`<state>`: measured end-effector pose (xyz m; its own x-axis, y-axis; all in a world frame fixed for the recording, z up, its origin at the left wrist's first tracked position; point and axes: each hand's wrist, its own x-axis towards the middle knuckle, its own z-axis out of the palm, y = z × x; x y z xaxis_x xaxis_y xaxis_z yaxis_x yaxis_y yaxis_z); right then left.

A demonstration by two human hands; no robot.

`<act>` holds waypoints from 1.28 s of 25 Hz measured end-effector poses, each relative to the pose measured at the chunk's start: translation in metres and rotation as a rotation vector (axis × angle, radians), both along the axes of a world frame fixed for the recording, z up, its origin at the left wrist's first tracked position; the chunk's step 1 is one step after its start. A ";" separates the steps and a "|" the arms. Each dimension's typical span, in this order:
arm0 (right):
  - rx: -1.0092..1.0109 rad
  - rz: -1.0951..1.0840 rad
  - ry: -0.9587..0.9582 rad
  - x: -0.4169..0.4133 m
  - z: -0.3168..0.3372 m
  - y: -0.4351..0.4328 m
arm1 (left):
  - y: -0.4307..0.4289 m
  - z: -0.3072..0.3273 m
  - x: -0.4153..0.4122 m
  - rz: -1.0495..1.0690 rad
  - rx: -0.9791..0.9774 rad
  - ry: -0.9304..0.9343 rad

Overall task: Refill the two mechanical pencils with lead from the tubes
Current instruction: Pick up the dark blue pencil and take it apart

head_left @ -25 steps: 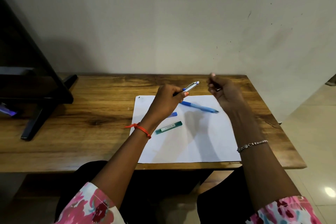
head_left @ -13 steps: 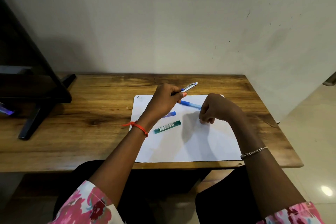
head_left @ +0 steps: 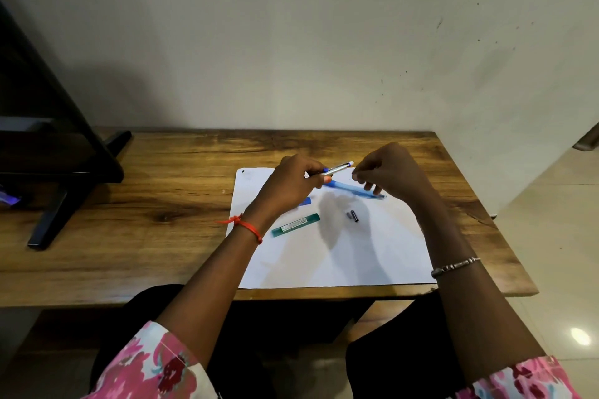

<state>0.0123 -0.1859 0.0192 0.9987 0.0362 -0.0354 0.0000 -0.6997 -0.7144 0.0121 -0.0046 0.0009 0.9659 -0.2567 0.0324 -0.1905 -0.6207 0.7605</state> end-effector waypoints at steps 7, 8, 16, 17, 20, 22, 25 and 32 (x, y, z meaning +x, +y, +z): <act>-0.022 0.245 -0.086 -0.004 0.006 0.006 | -0.002 -0.003 0.004 -0.023 0.076 -0.023; -0.062 0.255 -0.088 -0.003 0.003 0.006 | -0.002 -0.003 0.004 -0.030 0.069 -0.018; -0.225 0.183 0.017 0.001 -0.004 0.005 | 0.012 -0.008 0.011 -0.016 0.237 -0.076; -0.252 0.189 0.044 0.001 -0.006 0.006 | 0.013 -0.008 0.010 -0.012 0.240 -0.082; -0.308 0.177 0.093 0.003 -0.010 0.008 | 0.013 -0.007 0.009 0.002 0.245 -0.083; -0.321 0.161 0.102 0.005 -0.013 0.009 | 0.014 -0.007 0.009 0.008 0.238 -0.076; -0.327 0.168 0.111 0.005 -0.013 0.009 | 0.016 -0.005 0.009 0.020 0.236 -0.068; -0.255 0.190 0.095 0.005 -0.010 0.007 | 0.014 0.007 -0.001 -0.052 0.312 -0.015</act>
